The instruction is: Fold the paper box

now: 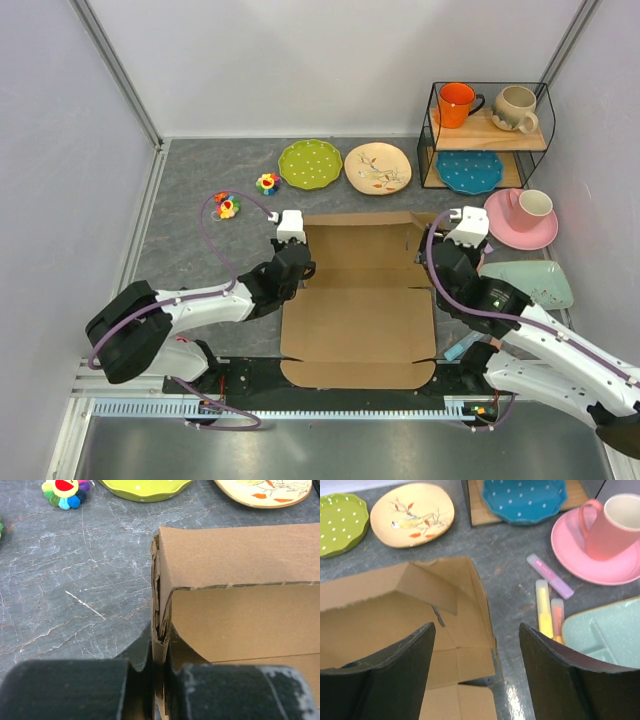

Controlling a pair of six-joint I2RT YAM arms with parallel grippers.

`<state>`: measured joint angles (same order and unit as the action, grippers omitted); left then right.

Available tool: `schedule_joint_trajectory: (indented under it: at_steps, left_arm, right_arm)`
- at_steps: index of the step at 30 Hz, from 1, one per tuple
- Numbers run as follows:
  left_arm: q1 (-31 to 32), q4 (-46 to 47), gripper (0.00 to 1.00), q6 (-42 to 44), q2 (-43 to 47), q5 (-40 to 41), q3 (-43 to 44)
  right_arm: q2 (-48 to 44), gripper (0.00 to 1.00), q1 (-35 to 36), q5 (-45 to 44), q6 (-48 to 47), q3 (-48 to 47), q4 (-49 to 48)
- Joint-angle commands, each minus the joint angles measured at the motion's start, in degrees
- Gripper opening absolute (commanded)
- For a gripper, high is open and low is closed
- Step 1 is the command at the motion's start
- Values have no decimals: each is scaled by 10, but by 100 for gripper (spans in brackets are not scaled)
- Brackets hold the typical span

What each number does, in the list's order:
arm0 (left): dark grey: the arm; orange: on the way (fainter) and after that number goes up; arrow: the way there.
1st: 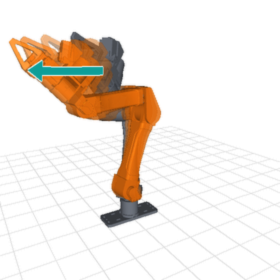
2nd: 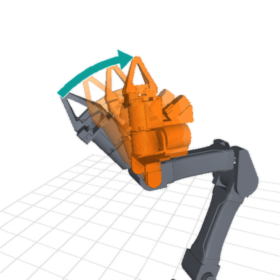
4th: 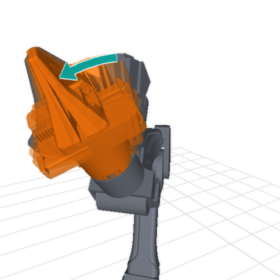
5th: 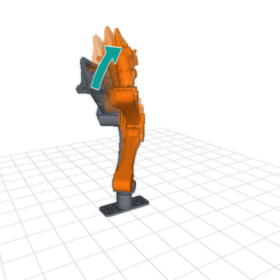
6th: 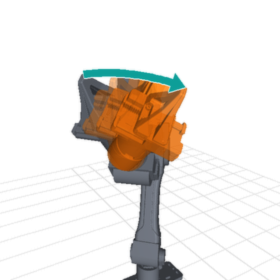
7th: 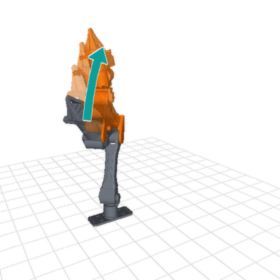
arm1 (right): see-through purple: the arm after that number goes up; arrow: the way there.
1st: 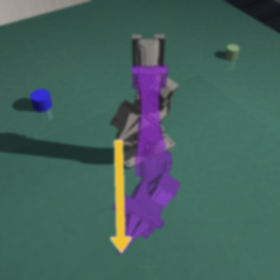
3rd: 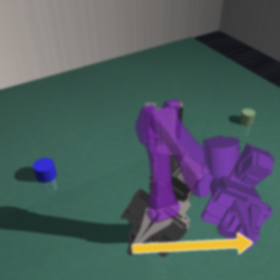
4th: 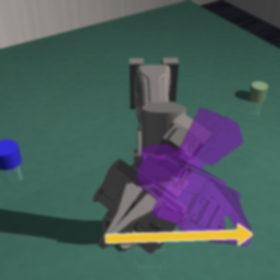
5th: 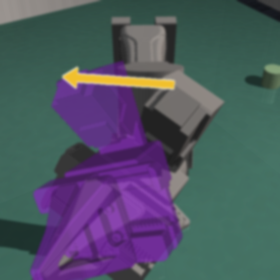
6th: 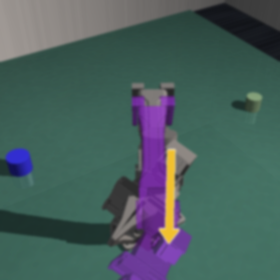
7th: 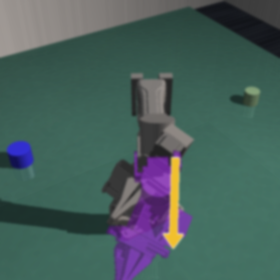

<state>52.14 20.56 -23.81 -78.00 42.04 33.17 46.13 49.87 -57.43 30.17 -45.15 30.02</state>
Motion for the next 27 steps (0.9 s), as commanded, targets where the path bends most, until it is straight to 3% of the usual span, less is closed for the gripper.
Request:
schedule_joint_trajectory:
  at_steps: [1, 4, 9, 14, 17, 25, 27]
  left_arm:
    - [-3, -145, 2, -16, -32, 7, 7]
    - [-3, -153, 2, -18, -30, 14, 15]
    - [-3, -141, 2, -16, -9, 36, 5]
    - [-3, -106, 2, 1, 25, 61, -21]
    - [-5, -138, 2, 20, 23, 55, -10]
    - [-82, -276, 2, 32, -20, -137, 96]
    - [-86, -289, 2, 30, -22, -150, 102]
  right_arm:
    - [-32, 74, -3, 46, 89, 34, 50]
    - [-44, 74, -2, 99, 141, 86, 55]
    - [-56, 83, -3, 140, 204, 138, 29]
    - [-58, 85, -2, 138, 245, 153, 21]
    - [-72, 84, -2, 107, 248, 147, 20]
    - [-52, 81, -13, 76, 241, 130, -7]
    - [-43, 81, -19, 76, 236, 137, -20]
